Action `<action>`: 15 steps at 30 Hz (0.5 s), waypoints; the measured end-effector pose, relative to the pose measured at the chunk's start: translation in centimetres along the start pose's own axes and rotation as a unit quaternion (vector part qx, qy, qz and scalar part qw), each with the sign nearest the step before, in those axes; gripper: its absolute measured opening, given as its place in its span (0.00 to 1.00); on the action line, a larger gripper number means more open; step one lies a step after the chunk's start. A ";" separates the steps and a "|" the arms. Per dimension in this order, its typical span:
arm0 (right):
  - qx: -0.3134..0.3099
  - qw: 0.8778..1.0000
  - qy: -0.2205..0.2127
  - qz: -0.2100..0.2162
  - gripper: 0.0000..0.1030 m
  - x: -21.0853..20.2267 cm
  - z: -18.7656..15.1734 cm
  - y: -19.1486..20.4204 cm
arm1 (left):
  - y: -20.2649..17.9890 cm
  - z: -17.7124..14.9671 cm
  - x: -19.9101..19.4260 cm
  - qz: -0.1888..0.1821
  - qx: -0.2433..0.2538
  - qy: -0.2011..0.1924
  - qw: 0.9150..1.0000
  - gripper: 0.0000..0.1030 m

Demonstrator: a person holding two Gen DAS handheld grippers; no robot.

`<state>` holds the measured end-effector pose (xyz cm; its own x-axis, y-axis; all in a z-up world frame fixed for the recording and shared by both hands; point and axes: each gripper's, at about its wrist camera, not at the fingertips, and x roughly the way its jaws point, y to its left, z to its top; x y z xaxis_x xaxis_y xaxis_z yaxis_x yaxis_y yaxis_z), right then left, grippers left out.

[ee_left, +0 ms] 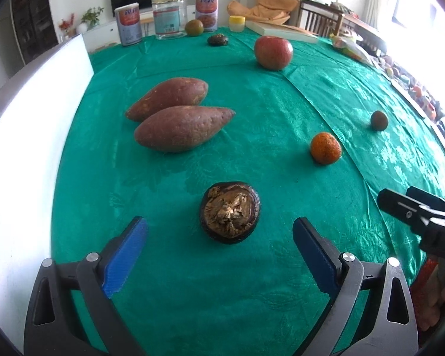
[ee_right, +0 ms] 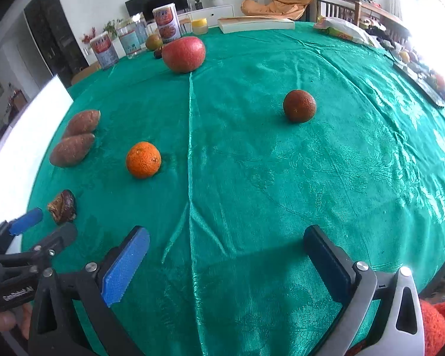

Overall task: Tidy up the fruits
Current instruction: 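Grasp the dark brown wrinkled fruit with the left tool, then grasp a sweet potato with the right tool while the left tool holds the dark fruit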

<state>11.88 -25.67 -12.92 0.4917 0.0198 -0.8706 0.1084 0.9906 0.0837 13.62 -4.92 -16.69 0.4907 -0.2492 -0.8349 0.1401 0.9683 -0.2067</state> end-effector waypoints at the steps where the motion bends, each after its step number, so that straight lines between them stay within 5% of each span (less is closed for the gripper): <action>1: 0.029 0.999 -0.009 0.017 1.00 -0.4 0.0 -1.1 | -0.2 0.1 0.1 0.005 0.005 -0.005 1.000 0.95; 3: 0.082 0.996 -0.026 0.040 1.00 -1.2 0.0 -3.1 | -0.4 0.3 0.3 0.012 0.011 -0.011 1.000 0.91; 5: 0.120 0.991 -0.041 0.051 1.00 -1.8 -0.2 -4.5 | -0.4 0.5 0.6 0.009 0.014 -0.007 1.000 0.48; 9: 0.096 0.992 -0.054 0.055 0.99 -2.7 0.2 -3.5 | 0.5 0.2 0.2 0.003 0.004 -0.008 1.000 0.41; 12: -0.026 0.996 -0.027 0.076 0.94 -2.0 1.7 1.5 | 2.3 -0.7 -1.2 -0.011 -0.040 -0.008 0.999 0.41; 15: -0.158 0.983 0.014 0.094 0.90 -0.3 3.6 7.7 | 3.4 -1.8 -2.8 -0.024 -0.059 -0.005 0.998 0.41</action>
<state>15.69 -18.52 -10.25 0.4531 0.2053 -0.8675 -0.2575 0.9618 0.0931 11.17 -0.88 -16.04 0.4946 -0.2940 -0.8179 0.0609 0.9505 -0.3048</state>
